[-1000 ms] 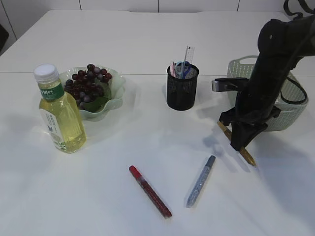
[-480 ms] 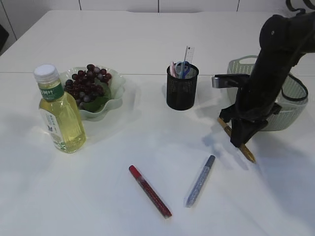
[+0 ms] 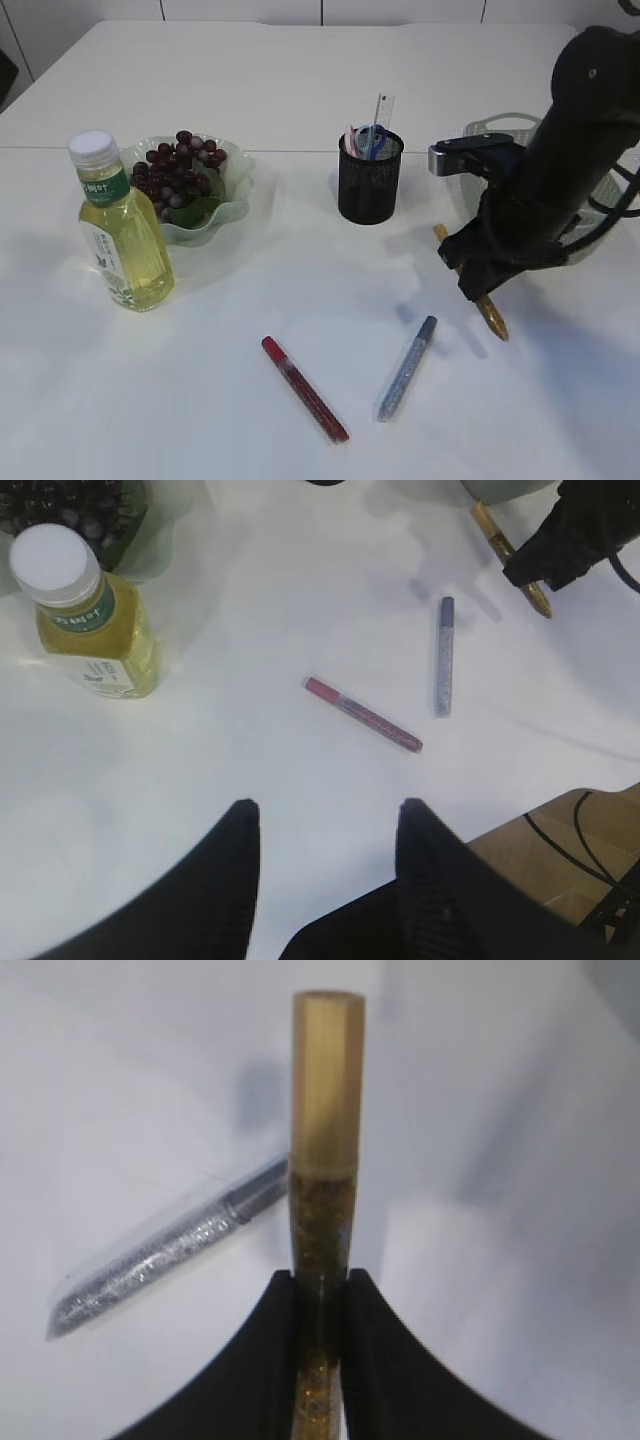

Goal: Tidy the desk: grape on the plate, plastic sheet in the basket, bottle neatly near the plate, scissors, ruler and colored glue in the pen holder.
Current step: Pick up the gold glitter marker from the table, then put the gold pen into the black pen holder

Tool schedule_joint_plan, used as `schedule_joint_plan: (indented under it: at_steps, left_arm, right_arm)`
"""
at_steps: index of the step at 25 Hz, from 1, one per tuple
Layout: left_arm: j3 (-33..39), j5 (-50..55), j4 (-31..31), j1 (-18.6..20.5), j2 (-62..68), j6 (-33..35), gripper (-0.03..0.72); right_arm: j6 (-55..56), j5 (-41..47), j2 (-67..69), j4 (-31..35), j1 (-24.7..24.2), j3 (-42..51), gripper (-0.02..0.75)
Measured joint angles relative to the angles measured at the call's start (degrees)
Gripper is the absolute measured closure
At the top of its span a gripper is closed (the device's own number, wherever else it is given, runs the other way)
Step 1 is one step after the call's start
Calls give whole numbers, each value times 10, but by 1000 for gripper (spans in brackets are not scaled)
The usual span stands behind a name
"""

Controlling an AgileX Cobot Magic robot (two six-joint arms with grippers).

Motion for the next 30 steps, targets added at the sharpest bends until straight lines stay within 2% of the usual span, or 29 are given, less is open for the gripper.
schedule_joint_plan:
  at_steps: [5, 14, 18, 23, 30]
  left_arm:
    - [0, 0, 0, 0, 0, 0, 358]
    - [0, 0, 0, 0, 0, 0, 360]
    - [0, 0, 0, 0, 0, 0, 368]
    - [0, 0, 1, 0, 0, 0, 372]
    - [0, 0, 14, 0, 0, 0, 377]
  right_arm:
    - [-25, -132, -39, 0, 27, 32, 624]
    - [-30, -368, -48, 5, 31, 32, 624]
    - [-30, -462, -33, 7, 31, 3, 624]
    - [-31, -518, 13, 20, 31, -63, 624]
    - [-31, -523, 92, 48, 32, -137, 624]
